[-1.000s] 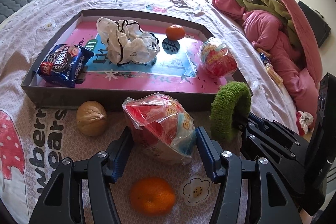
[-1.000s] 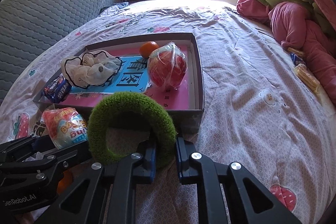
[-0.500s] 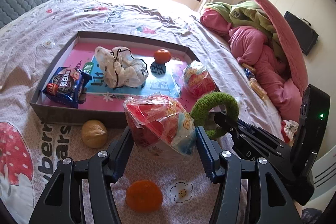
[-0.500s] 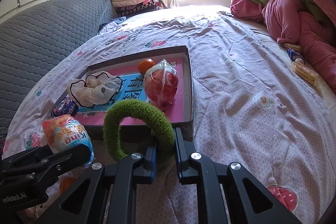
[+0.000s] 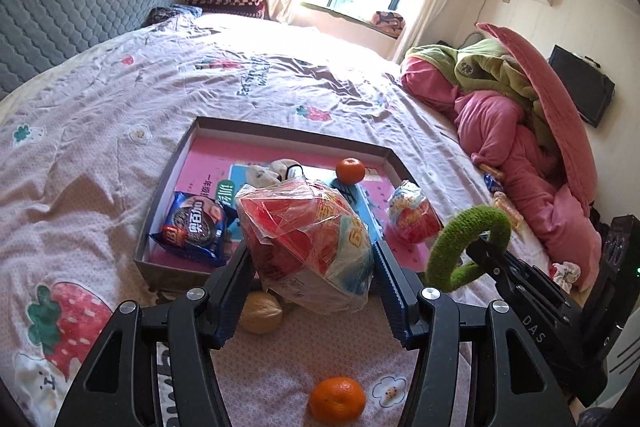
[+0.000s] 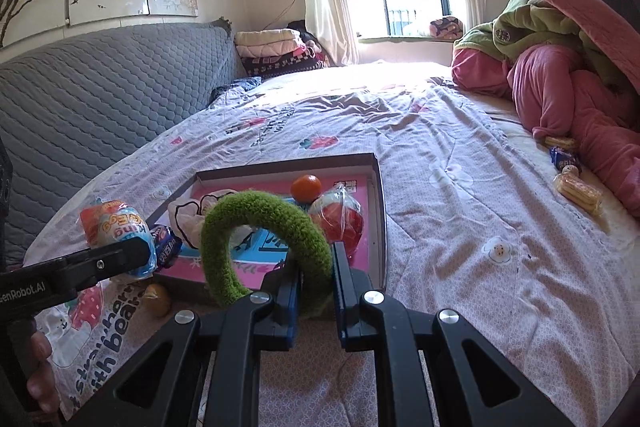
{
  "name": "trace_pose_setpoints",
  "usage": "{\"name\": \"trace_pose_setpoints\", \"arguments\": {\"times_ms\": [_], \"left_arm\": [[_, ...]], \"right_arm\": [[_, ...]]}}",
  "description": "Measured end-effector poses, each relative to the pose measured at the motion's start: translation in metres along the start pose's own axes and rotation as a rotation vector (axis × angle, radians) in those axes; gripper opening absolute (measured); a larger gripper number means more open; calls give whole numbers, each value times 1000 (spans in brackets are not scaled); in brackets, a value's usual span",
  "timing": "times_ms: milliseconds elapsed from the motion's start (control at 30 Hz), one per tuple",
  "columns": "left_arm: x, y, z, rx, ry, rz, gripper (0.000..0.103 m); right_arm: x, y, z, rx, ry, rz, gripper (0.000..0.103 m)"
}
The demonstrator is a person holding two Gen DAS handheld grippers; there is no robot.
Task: Organize objects
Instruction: 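Lift the green ring and snack bag and carry both over the grey box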
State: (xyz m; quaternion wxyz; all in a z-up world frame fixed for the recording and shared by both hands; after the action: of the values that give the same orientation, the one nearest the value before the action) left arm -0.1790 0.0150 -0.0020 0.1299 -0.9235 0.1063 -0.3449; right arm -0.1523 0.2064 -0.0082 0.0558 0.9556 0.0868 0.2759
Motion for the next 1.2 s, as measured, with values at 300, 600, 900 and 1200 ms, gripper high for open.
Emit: {"name": "trace_pose_setpoints", "arguments": {"times_ms": [300,600,900,1200], "left_arm": [[12,18,-18,-2,-55,-47,60],[16,13,-28,-51,-93,-70,60],[9,8,-42,-84,-107,-77,60],[2,4,-66,-77,-132,-61,60]], "right_arm": [[18,17,-14,54,-114,-3,15],[18,36,-26,106,-160,-5,15],[15,42,-41,102,-204,-9,15],[2,44,-61,88,-219,-11,15]]}}
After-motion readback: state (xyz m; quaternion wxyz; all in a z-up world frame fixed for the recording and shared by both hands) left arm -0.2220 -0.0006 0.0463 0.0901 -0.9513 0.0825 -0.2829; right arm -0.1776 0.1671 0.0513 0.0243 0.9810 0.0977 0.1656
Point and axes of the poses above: each gripper's, at about its wrist camera, not at the fingertips, and x roughly against the way its jaws point, y to its left, z to its underside, the point moved 6 cm from there along -x, roughly the way its jaws point
